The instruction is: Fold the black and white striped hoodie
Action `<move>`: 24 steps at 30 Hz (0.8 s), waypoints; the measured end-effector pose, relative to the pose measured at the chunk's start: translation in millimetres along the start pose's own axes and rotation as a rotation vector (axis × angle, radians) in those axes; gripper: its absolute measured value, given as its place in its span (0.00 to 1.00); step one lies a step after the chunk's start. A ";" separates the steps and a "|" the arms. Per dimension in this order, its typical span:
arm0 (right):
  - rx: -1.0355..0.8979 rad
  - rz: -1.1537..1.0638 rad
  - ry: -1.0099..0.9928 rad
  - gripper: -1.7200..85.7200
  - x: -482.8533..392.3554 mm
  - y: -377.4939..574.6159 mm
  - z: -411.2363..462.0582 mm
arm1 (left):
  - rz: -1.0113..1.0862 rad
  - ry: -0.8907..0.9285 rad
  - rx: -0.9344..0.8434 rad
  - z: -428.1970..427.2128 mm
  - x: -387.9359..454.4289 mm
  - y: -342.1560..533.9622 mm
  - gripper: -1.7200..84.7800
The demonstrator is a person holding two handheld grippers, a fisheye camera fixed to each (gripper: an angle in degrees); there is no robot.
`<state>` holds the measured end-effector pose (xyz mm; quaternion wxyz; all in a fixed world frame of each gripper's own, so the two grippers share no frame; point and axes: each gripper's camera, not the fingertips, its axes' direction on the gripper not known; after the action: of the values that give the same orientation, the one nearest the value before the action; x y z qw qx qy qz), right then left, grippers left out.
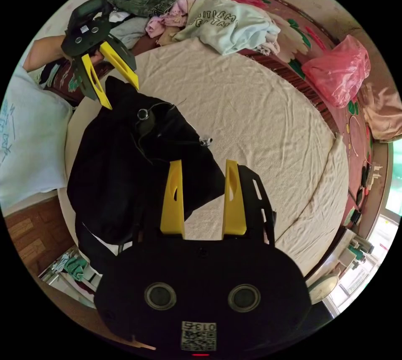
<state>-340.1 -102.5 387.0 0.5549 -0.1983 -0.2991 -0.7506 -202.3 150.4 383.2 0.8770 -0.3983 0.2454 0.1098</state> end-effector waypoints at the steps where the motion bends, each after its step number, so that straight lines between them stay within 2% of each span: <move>1: -0.007 0.004 -0.024 0.18 2.7 -2.4 5.0 | -0.010 0.011 -0.009 1.0 -4.5 -0.8 0.18; 4: -0.022 0.025 -0.078 0.15 2.7 -6.5 13.8 | -0.037 0.062 -0.033 1.8 -20.5 -2.7 0.16; 6: -0.046 0.020 -0.095 0.11 -2.6 -9.2 13.5 | -0.057 0.123 -0.037 -0.7 -30.7 -2.2 0.11; 10: -0.087 -0.040 0.067 0.06 -37.7 -10.2 -1.9 | -0.083 0.168 0.016 -18.1 -36.6 6.3 0.06; 13: -0.009 -0.060 0.197 0.06 -71.6 11.5 -37.5 | -0.042 0.180 0.078 -57.0 -22.0 15.5 0.05; 18: 0.136 -0.041 0.459 0.05 -148.7 83.1 -104.8 | 0.138 0.109 0.164 -133.4 50.0 18.5 0.04; 24: 0.241 0.120 0.728 0.05 -250.8 183.3 -148.3 | 0.400 -0.035 0.175 -182.4 164.5 9.9 0.04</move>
<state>-84.0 -60.2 161.0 0.6869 0.1306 -0.1563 -0.6976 -128.0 19.2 189.1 0.8730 -0.2623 0.3128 0.2668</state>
